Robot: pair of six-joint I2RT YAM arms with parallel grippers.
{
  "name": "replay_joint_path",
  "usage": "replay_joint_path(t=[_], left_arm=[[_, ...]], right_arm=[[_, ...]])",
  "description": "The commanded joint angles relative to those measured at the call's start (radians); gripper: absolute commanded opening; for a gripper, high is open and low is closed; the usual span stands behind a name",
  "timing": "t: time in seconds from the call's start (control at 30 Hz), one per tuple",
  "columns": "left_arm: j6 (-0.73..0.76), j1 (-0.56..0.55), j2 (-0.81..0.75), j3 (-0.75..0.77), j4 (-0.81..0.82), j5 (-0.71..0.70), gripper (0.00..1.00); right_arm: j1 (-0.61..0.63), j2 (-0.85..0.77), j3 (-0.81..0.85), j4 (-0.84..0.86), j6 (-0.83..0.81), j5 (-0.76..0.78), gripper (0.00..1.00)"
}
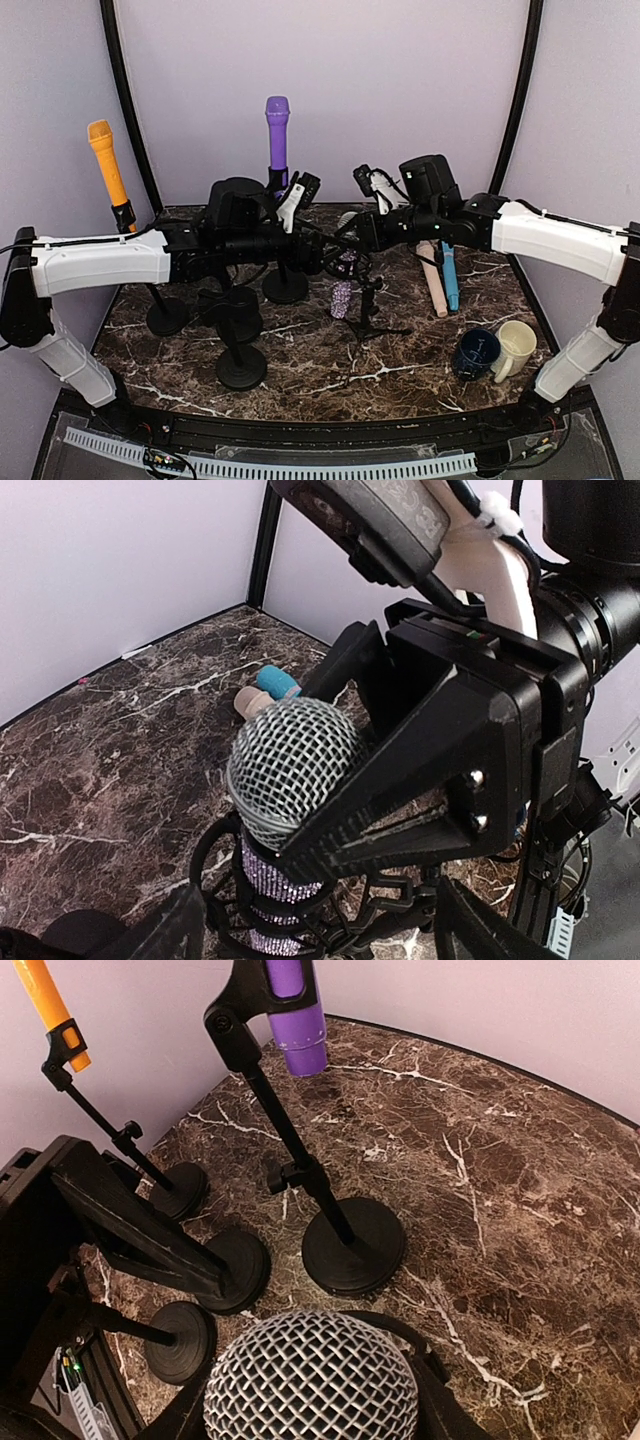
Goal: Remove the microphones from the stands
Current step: Hold the microphone stand with the microphone at the center of the board.
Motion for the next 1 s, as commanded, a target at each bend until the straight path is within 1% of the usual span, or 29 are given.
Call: replay_joint_path(t=[0.0,0.13,0.3,0.6,0.97], left_arm=[[0.051,0.008,0.009,-0.032,0.045,0.035,0.81],[0.064,0.008,0.039,-0.023,0.031,0.031,0.81],[0.082,0.008,0.066,-0.026,0.057,0.043,0.81],[0.121,0.008,0.105,0.012,0.080,0.036,0.80],[0.142,0.009,0.142,0.016,0.086,0.039,0.74]], right_arm=[[0.012,-0.047,0.008,0.145,0.044,-0.050,0.30],[0.013,-0.050,0.006,0.146,0.052,-0.039,0.30],[0.015,-0.055,0.005,0.148,0.056,-0.040,0.30],[0.021,-0.053,-0.001,0.156,0.064,-0.043,0.30],[0.025,-0.060,0.000,0.165,0.071,-0.043,0.30]])
